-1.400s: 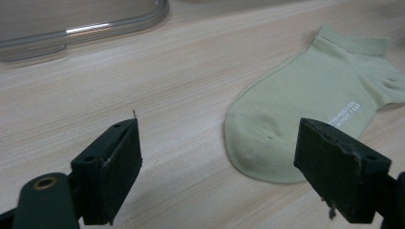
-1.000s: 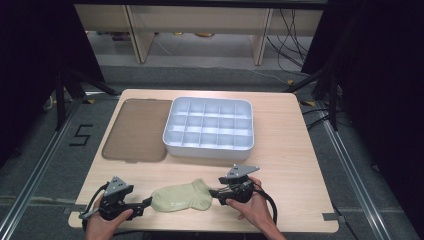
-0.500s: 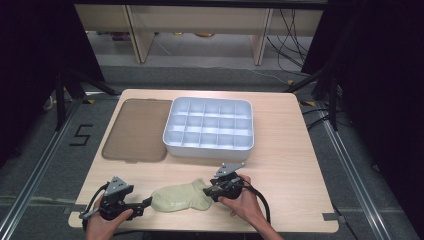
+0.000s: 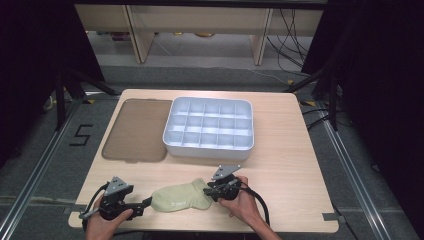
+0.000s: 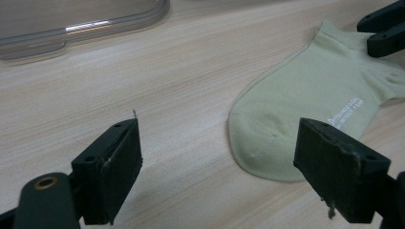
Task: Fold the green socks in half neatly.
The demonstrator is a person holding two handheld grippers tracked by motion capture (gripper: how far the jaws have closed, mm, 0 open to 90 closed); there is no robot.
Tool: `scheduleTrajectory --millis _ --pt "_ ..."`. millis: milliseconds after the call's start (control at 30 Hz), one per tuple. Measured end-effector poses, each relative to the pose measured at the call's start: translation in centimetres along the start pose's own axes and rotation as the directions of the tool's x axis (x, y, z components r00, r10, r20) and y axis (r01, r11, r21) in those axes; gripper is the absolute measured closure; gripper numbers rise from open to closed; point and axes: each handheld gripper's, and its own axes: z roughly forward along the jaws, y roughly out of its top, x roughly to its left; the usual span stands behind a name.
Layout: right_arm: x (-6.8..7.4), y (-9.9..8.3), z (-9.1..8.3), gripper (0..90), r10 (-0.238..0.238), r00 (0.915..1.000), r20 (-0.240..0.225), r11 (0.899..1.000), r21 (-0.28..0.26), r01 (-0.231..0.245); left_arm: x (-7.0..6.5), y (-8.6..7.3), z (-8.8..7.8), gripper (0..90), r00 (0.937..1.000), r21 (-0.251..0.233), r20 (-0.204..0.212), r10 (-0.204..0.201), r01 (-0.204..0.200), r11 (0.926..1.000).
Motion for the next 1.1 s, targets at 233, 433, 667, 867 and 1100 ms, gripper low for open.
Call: scheduleTrajectory --millis 233,433,667,867,1100 --pt "0.3 0.0 -0.1 80.8 -0.016 0.9999 -0.005 1.000 -0.009 0.016 0.0 0.0 0.1 15.8 1.0000 -0.004 0.006 0.004 -0.004 1.0000" --pt "0.3 0.4 -1.0 81.6 -0.041 0.9986 -0.034 0.999 -0.021 0.040 0.0 0.0 0.0 15.8 1.0000 -0.012 -0.002 0.002 -0.002 0.9999" --pt "1.1 1.2 -3.2 81.9 -0.074 0.9944 -0.076 0.996 -0.059 0.070 0.2 0.0 -0.2 15.8 1.0000 -0.004 -0.004 0.008 -0.008 1.0000" --pt "0.3 0.5 -4.9 81.9 -0.048 0.9957 -0.080 0.998 -0.055 0.043 0.2 0.0 -0.1 15.8 1.0000 0.003 0.005 -0.001 0.001 1.0000" --pt "-1.4 -0.9 -7.0 81.9 -0.003 0.9964 -0.084 0.999 -0.050 -0.001 0.2 -0.1 0.0 15.7 0.9999 -0.001 0.012 -0.011 0.011 0.9999"
